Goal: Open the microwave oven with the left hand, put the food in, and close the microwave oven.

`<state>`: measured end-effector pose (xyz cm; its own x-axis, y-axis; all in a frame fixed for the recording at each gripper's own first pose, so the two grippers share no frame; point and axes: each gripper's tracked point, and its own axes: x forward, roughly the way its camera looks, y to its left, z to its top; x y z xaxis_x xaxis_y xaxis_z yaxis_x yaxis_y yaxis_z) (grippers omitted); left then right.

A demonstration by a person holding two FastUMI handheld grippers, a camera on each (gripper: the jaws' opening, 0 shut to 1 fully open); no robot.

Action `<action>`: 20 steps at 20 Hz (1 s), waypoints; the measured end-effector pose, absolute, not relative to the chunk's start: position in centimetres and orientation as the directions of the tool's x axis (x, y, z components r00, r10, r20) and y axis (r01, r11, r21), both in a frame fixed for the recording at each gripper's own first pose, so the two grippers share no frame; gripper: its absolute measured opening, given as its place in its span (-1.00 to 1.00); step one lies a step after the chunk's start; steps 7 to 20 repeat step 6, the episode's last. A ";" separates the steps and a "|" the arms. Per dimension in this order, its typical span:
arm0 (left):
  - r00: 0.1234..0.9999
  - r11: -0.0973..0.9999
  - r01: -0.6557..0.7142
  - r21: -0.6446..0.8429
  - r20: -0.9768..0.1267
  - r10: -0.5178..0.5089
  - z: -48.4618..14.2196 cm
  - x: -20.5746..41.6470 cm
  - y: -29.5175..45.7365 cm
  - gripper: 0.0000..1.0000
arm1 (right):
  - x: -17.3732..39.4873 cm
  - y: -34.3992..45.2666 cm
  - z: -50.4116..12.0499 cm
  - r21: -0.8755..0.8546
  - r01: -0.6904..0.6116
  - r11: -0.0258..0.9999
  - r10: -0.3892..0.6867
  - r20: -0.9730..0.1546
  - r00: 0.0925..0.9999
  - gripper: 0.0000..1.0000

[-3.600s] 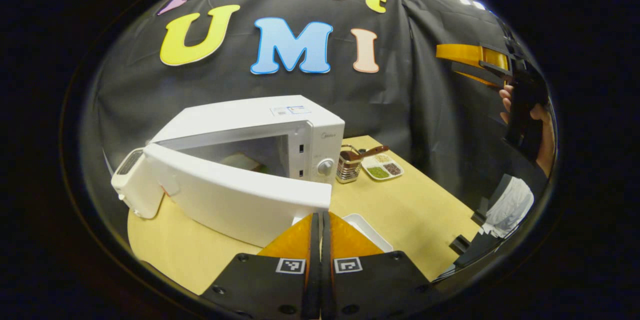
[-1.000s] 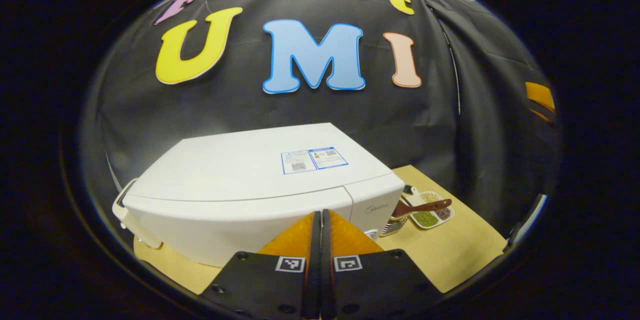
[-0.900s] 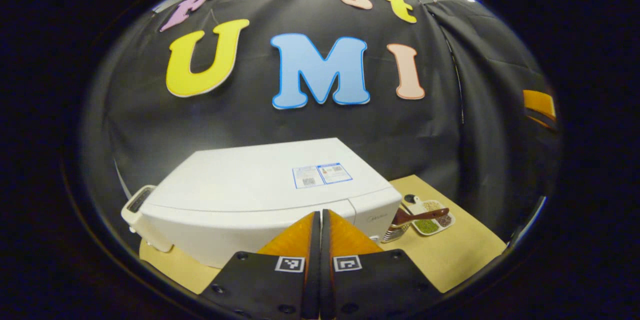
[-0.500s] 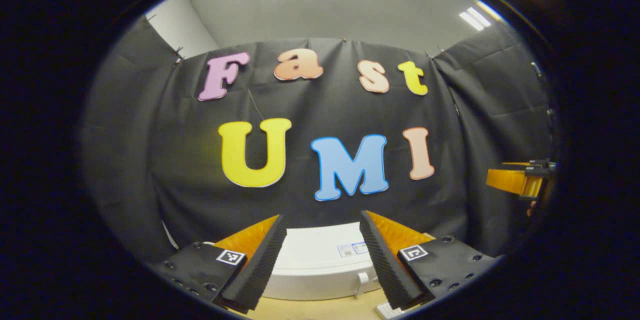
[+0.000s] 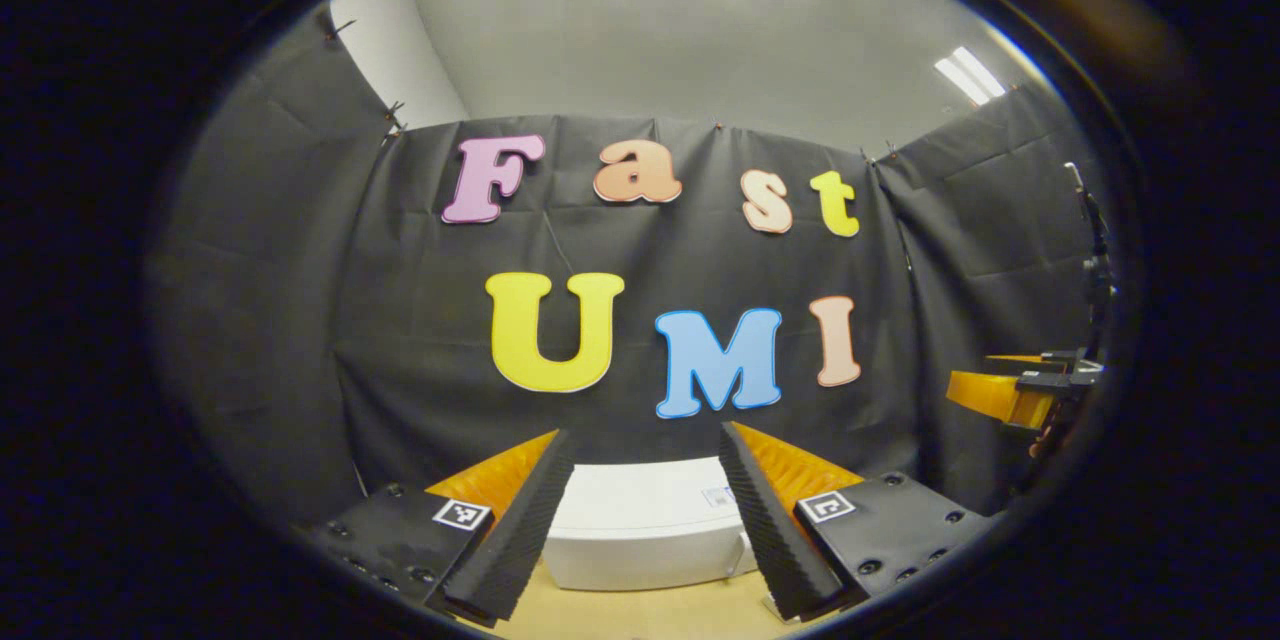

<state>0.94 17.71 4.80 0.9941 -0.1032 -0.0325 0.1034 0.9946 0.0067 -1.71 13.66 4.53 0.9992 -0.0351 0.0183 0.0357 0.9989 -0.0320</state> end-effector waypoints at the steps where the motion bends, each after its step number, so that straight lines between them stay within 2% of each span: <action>1: 0.994 0.994 0.109 -0.005 -0.028 -0.109 4.8 0.7 18.1 0.90 | -2.2 14.1 4.6 -0.032 0.038 0.999 -0.038 0.014 0.999 0.95; 5: 0.989 0.988 0.149 -0.028 -0.013 -0.150 5.1 -0.2 18.0 0.87 | -3.5 15.1 5.0 -0.034 0.045 0.998 -0.045 0.016 0.999 0.95; 20: 0.988 0.988 0.151 -0.015 -0.011 -0.152 5.2 -0.4 18.1 0.89 | -3.5 15.1 5.2 -0.034 0.048 0.998 -0.048 0.019 0.999 0.95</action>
